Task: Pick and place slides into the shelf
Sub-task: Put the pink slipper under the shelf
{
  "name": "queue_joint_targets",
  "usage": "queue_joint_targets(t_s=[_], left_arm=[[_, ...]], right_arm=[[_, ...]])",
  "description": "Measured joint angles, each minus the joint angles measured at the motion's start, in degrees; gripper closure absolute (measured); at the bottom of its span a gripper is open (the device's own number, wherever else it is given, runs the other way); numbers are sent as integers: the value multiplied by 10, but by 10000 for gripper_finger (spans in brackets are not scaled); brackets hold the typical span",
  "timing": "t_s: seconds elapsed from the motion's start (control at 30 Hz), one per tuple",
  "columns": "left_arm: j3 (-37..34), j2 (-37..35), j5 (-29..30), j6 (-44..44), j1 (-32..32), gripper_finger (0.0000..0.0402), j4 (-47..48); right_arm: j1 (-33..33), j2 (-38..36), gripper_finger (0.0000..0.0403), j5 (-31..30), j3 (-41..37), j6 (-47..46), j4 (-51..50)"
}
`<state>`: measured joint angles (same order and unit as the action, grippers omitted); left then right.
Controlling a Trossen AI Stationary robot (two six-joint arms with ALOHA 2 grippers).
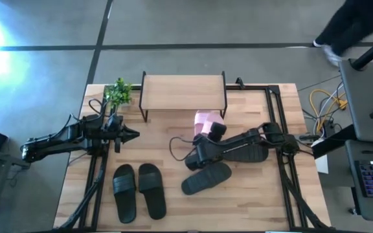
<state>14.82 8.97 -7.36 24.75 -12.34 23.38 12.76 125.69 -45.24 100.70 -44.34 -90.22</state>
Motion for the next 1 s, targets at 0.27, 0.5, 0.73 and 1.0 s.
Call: queue_joint_targets(t_s=[0.27,0.5,0.73,1.0], left_arm=[[0,0,0,1,0,380,0],[0,0,2,1,0,380,0],[0,0,1,1,0,380,0],[0,0,1,1,0,380,1]], right_arm=[[21,-30,390,-39,29,-14,3],[18,-68,391,-23,-13,-8,1],[15,-86,391,-1,-82,-17,1],[16,-88,391,2,-111,-20,3]])
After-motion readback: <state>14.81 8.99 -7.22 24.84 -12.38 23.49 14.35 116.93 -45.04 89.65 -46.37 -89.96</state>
